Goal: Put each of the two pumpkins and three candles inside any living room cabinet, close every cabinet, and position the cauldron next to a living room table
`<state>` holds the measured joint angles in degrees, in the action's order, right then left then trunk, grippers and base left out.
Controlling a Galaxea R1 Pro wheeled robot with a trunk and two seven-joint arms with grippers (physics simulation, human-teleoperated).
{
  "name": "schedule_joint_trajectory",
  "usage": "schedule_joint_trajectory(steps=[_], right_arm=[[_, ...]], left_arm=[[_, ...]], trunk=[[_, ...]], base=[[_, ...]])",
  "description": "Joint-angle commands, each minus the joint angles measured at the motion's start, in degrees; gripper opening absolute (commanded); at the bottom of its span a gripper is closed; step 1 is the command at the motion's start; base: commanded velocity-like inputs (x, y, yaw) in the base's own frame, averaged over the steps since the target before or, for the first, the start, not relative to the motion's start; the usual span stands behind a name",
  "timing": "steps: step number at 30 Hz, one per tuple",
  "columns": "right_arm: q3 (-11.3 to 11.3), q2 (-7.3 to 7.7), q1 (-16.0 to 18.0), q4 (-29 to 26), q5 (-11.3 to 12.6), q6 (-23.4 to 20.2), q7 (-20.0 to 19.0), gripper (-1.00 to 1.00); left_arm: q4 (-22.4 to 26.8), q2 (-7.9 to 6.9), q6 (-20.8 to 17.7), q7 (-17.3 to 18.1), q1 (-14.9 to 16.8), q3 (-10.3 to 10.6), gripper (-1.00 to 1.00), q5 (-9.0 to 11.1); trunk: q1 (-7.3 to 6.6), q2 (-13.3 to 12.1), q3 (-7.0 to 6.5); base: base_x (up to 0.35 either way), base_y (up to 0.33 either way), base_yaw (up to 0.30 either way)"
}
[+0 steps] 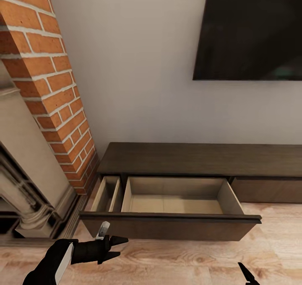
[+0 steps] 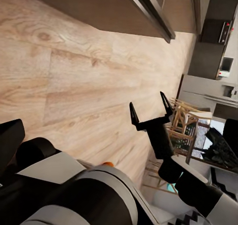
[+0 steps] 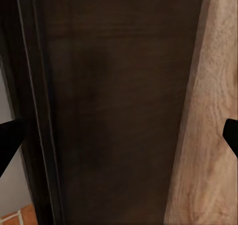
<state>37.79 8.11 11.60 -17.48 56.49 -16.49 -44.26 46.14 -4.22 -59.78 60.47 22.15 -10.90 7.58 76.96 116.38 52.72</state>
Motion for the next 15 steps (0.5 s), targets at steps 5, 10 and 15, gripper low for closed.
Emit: schedule_joint_trajectory(steps=[5, 10, 15], right_arm=[[-0.29, 0.12, 0.04, -0.19, -1.41, 1.97, 7.36, 1.00], [-0.32, 0.04, 0.08, -0.94, -9.45, 2.33, 21.93, 1.00], [-0.26, -0.02, 0.09, -2.55, -16.84, 2.46, 26.45, 1.00]], left_arm=[[0.00, 0.02, 0.01, -0.04, 0.00, 0.02, 1.00, -0.04], [0.00, -0.01, 0.04, -0.03, 0.00, 2.33, 1.00, -0.03], [-0.59, 0.26, 0.29, -0.20, 0.00, 4.76, 1.00, -0.02]], trunk=[[-1.10, -2.02, -0.90], [-2.20, -4.03, -1.80], [-3.30, -6.03, -2.70]], base=[[0.000, 0.000, 0.000], [0.000, 0.000, 0.000], [0.000, 0.000, 0.000]])
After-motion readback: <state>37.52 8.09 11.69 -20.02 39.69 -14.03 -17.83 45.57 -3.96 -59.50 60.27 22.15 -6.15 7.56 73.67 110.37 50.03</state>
